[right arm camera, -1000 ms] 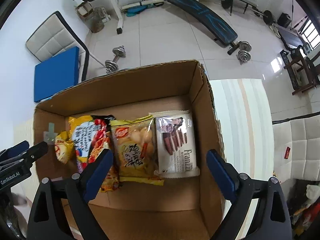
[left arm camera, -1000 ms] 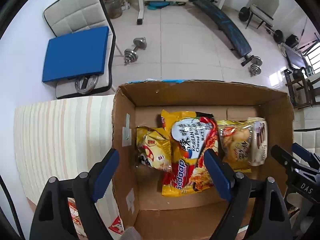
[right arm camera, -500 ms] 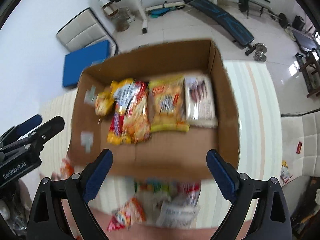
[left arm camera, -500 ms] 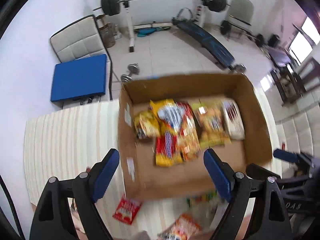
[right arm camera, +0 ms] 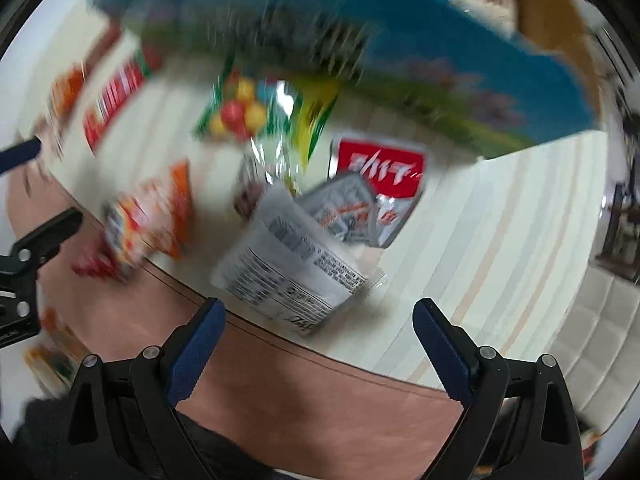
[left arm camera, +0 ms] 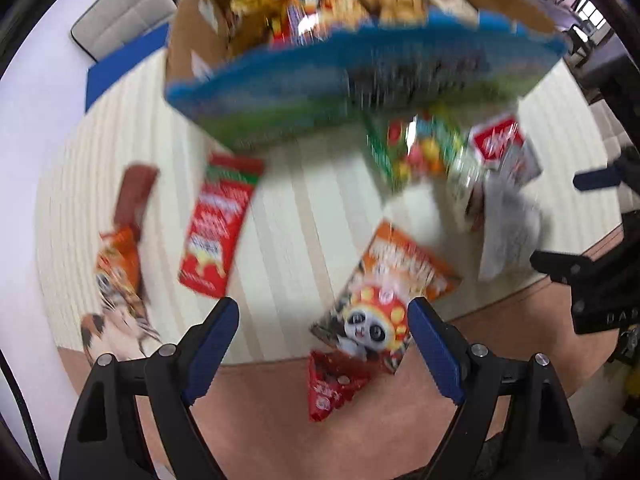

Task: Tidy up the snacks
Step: 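Grasp another orange seed bag with left tool while right tool grasps white wrapped pack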

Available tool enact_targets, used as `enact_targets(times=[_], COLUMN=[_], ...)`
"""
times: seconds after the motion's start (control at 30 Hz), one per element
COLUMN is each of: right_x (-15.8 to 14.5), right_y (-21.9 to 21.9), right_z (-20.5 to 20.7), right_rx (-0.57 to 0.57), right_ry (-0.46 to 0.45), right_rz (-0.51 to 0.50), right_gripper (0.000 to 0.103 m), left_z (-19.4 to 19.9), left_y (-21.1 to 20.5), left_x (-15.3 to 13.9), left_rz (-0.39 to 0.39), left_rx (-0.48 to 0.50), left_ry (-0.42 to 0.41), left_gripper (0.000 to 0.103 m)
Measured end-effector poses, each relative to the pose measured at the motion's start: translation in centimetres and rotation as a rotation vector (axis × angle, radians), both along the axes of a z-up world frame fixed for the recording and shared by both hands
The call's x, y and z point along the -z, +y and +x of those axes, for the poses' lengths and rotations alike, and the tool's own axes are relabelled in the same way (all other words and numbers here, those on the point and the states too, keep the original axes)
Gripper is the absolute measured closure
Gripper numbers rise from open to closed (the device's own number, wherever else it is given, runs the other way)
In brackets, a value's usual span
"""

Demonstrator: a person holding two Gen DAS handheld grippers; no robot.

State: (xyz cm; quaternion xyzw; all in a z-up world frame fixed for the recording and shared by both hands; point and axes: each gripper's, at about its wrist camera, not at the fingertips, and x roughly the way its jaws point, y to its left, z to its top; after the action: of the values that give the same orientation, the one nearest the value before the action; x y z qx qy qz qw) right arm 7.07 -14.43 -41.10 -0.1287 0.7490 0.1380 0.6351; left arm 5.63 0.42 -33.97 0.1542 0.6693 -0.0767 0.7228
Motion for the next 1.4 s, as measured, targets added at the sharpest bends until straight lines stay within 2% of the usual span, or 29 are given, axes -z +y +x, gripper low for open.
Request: enact_targets(times=[0.17, 0.3, 0.37, 0.43, 0.53, 0.73, 0.8, 0.9, 1.0, 1.1, 1.27, 1.4], right_x=[2.9, 4.8, 5.4, 5.9, 6.2, 6.7, 6.7, 6.0, 5.0, 4.1, 4.0, 3.7], right_y=[2.2, 2.3, 1.5, -0.2, -4.3, -10.7, -11.8, -12.7, -13.0, -12.1, -11.8, -11.4], right_z=[-1.1, -0.9, -0.4, 0.2, 0.6, -1.1, -1.4, -1.7, -1.5, -0.6, -1.5, -1.1], right_rx=[-0.24, -0.267, -0.207, -0.055, 0.246, 0.613, 0.632, 0.595, 0.552, 0.503, 0.498, 0.493], right_ry=[0.001, 0.019, 0.039, 0.081, 0.153, 0.21, 0.218, 0.18, 0.149, 0.126, 0.123, 0.099], right_rz=[-0.088, -0.112, -0.098, -0.061, 0.004, 0.083, 0.096, 0.081, 0.077, 0.056, 0.062, 0.074], right_gripper=[0.006, 0.006, 0.009, 0.016, 0.016, 0.017, 0.016, 0.012, 0.011, 0.011, 0.011, 0.011], left_z=[-1.2, -1.5, -1.6, -1.8, -1.7, -0.7, -0.4, 0.0, 0.4, 0.8, 2.2, 3.3], left_y=[-0.1, -0.1, 0.0, 0.2, 0.3, -0.8, -1.6, -2.9, -4.0, -4.7, -3.7, -0.9], left_x=[2.4, 3.1, 3.3, 3.4, 3.5, 3.8, 4.2, 5.1, 6.5, 7.6, 8.7, 9.0], left_rz=[0.023, 0.027, 0.028, 0.024, 0.027, 0.019, 0.019, 0.001, -0.01, -0.003, -0.026, -0.06], left_rx=[0.005, 0.006, 0.004, 0.006, 0.015, 0.07, 0.114, 0.166, 0.195, 0.202, 0.095, -0.066], left_ry=[0.027, 0.036, 0.038, 0.044, 0.039, 0.054, 0.072, 0.113, 0.171, 0.191, 0.208, 0.213], left_gripper=[0.017, 0.017, 0.017, 0.017, 0.017, 0.017, 0.017, 0.017, 0.017, 0.017, 0.017, 0.019])
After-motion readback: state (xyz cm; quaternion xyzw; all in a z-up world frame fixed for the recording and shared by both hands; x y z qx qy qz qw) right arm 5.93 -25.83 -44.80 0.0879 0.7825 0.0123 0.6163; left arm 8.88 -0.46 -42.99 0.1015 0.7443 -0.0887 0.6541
